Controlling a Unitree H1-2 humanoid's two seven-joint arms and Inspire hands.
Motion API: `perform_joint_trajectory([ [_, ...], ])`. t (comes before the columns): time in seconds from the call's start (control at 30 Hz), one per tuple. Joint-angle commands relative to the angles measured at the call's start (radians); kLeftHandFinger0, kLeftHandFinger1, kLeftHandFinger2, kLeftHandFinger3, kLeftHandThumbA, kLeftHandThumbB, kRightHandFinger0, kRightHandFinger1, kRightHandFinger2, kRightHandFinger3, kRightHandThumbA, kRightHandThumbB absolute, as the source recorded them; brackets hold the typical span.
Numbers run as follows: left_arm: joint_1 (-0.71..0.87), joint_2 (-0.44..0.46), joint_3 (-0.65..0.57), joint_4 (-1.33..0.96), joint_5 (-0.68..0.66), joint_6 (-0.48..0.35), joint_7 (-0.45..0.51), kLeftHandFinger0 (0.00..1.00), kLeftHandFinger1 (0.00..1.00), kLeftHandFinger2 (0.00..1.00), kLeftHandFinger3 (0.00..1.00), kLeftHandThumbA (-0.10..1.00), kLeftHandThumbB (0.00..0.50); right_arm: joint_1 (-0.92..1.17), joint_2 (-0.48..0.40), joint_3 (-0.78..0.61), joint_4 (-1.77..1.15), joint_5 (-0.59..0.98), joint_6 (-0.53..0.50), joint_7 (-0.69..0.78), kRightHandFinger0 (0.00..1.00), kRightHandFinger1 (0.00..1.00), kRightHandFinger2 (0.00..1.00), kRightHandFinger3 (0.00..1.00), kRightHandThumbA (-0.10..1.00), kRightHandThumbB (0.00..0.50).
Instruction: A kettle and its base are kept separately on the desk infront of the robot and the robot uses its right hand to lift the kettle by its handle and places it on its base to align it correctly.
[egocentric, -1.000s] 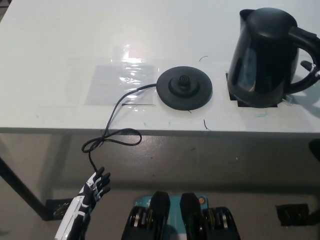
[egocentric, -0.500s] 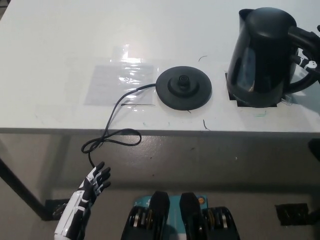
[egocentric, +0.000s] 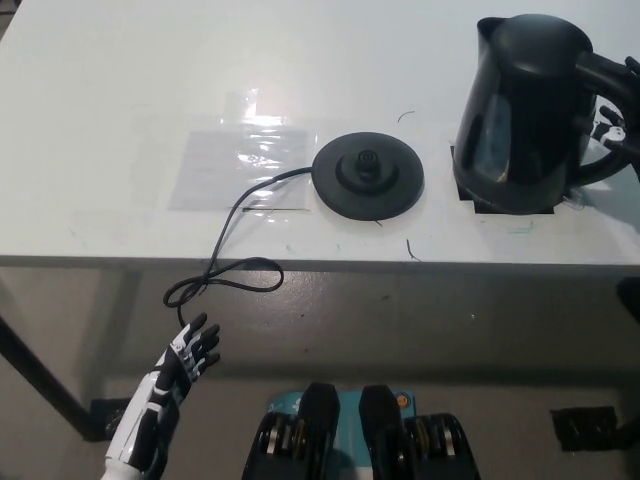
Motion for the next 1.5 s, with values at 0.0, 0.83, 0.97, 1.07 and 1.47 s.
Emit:
perform_joint_trajectory([
  [0.0, -0.015, 0.013, 0.013, -0.018, -0.027, -0.004, -0.014, 1.0, 1.0, 1.0, 1.0, 1.0, 0.071, -0.092, -0.038, 0.045, -0.035, -0.166, -0.021, -0.184, 0.0, 0.27, 0.69, 0.55, -0.1, 0.251],
  [0.83, -0.05, 0.032, 0.012, -0.025, -0.018, 0.019, -0.014, 1.0, 1.0, 1.0, 1.0, 1.0, 0.04, -0.082, -0.006, 0.019, -0.153, -0.163, -0.03, -0.208, 0.0, 0.39, 0.79, 0.76, -0.1, 0.203],
  [0.97, -0.05, 0.029, 0.013, -0.028, -0.022, 0.026, -0.011, 1.0, 1.0, 1.0, 1.0, 1.0, 0.052, -0.08, 0.033, -0.028, -0.257, -0.118, -0.04, -0.224, 0.0, 0.36, 0.79, 0.77, -0.1, 0.18],
  [1.07, -0.049, 0.03, 0.014, -0.036, -0.021, 0.034, -0.01, 1.0, 1.0, 1.0, 1.0, 1.0, 0.041, -0.082, 0.072, -0.072, -0.403, -0.053, 0.002, -0.224, 0.0, 0.33, 0.76, 0.77, -0.1, 0.154],
  [1.47, -0.058, 0.035, 0.014, -0.027, -0.016, 0.021, -0.014, 1.0, 1.0, 1.0, 1.0, 1.0, 0.037, -0.095, 0.137, -0.095, -0.678, -0.035, 0.101, -0.237, 0.0, 0.3, 0.73, 0.75, -0.1, 0.145],
])
